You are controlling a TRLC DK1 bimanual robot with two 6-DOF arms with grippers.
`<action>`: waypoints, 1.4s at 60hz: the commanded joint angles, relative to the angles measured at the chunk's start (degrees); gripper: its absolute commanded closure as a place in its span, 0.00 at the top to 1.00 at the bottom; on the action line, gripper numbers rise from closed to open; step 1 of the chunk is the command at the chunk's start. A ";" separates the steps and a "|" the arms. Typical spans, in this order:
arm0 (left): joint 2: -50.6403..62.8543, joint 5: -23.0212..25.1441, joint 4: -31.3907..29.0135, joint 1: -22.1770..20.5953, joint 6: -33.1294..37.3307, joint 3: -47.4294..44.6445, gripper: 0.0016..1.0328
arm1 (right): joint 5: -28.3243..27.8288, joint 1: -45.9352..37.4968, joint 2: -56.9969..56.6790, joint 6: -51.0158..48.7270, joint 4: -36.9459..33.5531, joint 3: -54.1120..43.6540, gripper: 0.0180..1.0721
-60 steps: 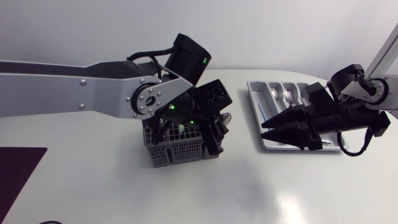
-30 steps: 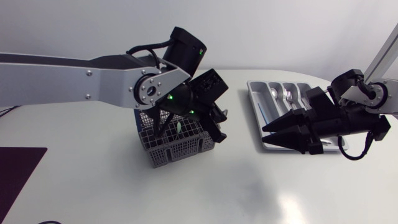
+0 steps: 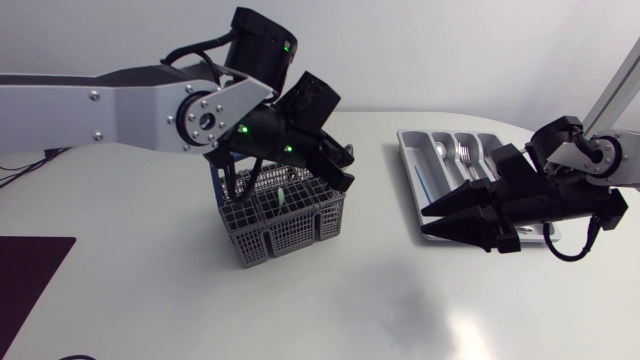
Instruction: Unload the cutlery basket into the drawer organizer.
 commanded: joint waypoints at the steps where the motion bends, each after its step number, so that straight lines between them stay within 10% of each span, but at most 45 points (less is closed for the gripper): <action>1: -2.70 1.31 0.07 1.62 -3.11 1.67 0.06 | -0.53 -0.39 -0.39 -1.92 -1.25 -1.19 0.63; 64: -13.51 12.74 -5.64 4.25 -11.55 7.21 0.07 | -3.61 0.40 -6.10 -4.38 -0.37 -2.07 0.79; 84: -7.62 26.53 -22.78 1.26 1.81 13.89 0.07 | -3.61 3.56 -7.77 -5.78 -0.81 -0.14 0.83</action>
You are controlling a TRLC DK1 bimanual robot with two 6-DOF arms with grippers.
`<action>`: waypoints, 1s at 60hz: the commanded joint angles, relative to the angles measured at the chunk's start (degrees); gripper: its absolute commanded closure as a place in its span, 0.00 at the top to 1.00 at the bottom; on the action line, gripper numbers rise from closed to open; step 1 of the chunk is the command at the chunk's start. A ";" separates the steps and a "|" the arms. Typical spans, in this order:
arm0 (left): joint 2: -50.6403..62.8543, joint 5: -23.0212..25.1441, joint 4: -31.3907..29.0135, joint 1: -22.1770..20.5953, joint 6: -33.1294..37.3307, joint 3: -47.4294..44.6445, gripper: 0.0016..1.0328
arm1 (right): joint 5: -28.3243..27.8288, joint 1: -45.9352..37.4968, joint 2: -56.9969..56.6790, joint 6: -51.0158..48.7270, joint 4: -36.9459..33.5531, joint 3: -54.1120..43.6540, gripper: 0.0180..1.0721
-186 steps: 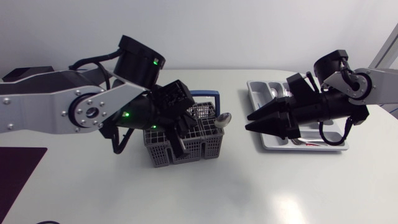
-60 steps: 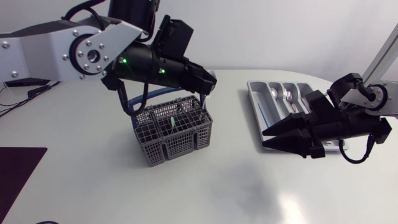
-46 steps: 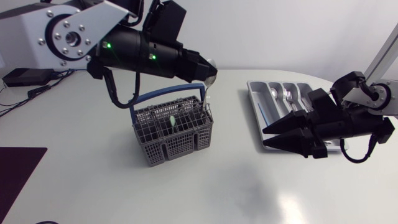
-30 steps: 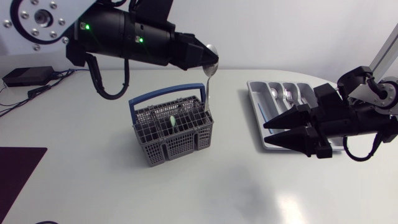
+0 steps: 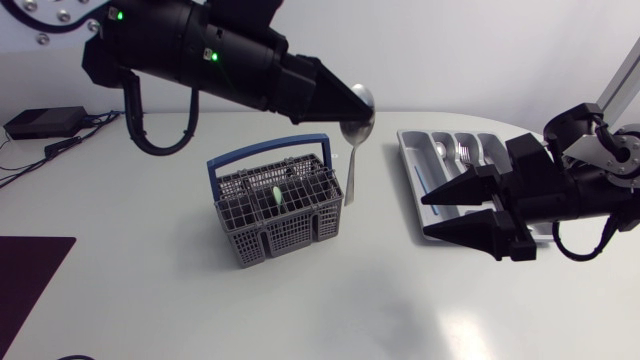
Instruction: Unload the cutlery basket into the drawer organizer.
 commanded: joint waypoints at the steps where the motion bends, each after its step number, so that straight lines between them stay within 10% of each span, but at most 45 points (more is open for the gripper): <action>1: 3.05 2.98 -3.59 -0.77 4.61 3.47 0.07 | -0.59 1.95 -0.95 -2.42 -0.03 0.76 0.83; 21: 9.55 13.17 -14.84 -2.53 10.94 8.92 0.07 | -0.59 12.32 -6.05 -0.13 0.41 0.84 0.82; 34: 10.25 15.19 -17.74 -3.58 13.05 9.36 0.07 | -0.33 16.10 -7.98 6.63 6.83 -0.03 0.49; 60: 10.34 15.98 -18.01 -3.41 13.31 9.27 0.07 | 1.69 19.17 -8.95 11.38 12.19 -1.79 0.14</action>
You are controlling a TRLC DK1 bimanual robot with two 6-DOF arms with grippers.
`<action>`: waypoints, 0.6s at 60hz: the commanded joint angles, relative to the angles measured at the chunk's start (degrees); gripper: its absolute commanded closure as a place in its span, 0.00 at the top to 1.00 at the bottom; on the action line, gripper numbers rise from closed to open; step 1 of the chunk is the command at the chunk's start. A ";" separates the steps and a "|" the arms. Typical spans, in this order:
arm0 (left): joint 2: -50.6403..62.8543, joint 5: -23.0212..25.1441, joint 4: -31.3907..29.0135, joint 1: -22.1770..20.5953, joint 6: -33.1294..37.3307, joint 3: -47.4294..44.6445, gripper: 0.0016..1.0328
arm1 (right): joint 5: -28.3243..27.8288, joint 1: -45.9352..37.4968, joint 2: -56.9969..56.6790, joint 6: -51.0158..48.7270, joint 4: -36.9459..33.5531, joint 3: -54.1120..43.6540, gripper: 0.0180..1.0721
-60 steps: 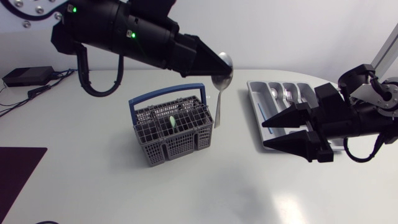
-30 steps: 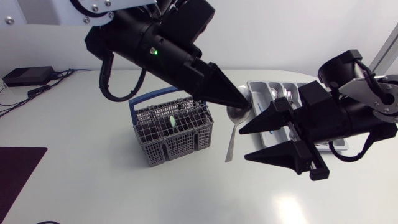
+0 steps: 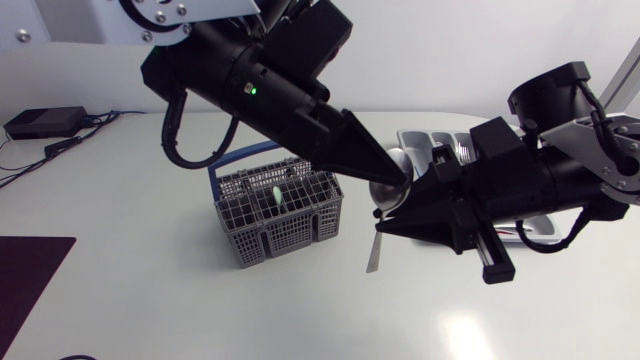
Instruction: Unload the cutlery basket into the drawer organizer.
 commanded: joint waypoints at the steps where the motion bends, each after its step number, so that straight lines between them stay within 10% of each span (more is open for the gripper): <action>1: 0.99 1.62 -0.59 0.14 1.31 1.95 0.07 | 0.12 0.55 -0.51 1.02 0.52 -1.64 0.13; 27: 0.99 1.54 -0.32 1.28 1.14 2.82 0.15 | 2.75 1.43 -2.97 0.93 -1.15 -3.05 0.05; 36: 1.07 1.54 -0.15 2.24 0.52 3.53 0.56 | 4.69 1.43 -3.15 0.67 -2.38 -3.13 0.05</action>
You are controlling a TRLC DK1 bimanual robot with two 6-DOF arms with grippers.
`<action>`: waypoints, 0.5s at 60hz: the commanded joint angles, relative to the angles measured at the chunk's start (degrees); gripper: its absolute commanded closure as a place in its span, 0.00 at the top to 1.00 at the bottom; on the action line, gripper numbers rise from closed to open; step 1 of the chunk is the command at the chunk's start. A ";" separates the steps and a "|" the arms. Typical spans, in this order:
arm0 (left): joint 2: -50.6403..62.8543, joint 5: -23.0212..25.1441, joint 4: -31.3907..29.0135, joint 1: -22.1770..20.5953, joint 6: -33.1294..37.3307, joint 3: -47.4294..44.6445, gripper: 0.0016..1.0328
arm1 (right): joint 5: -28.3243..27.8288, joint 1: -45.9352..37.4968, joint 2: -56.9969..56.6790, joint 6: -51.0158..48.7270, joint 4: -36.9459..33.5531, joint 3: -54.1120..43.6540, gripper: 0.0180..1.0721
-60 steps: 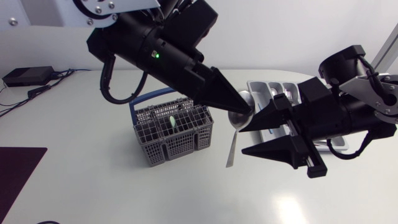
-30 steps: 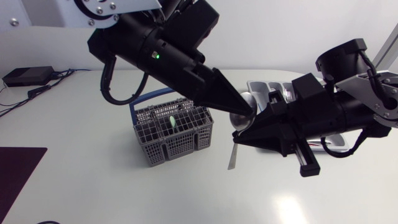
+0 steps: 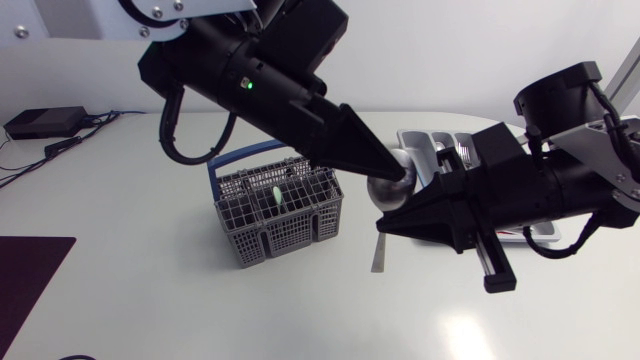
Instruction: Unload the cutlery basket into the drawer organizer.
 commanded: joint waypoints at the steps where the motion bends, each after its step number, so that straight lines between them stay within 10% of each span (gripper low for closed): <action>1: 0.99 0.51 0.03 1.24 0.13 2.87 0.58 | 0.60 0.40 -0.50 0.08 -1.38 -2.13 0.05; 11: 1.07 -1.60 0.91 2.47 -1.81 4.28 0.89 | 6.05 -1.18 -0.33 -0.19 -1.90 -2.74 0.05; 30: -0.07 -29.90 10.75 0.01 -9.36 -1.43 0.92 | 25.03 -7.07 8.02 11.15 8.38 0.86 0.05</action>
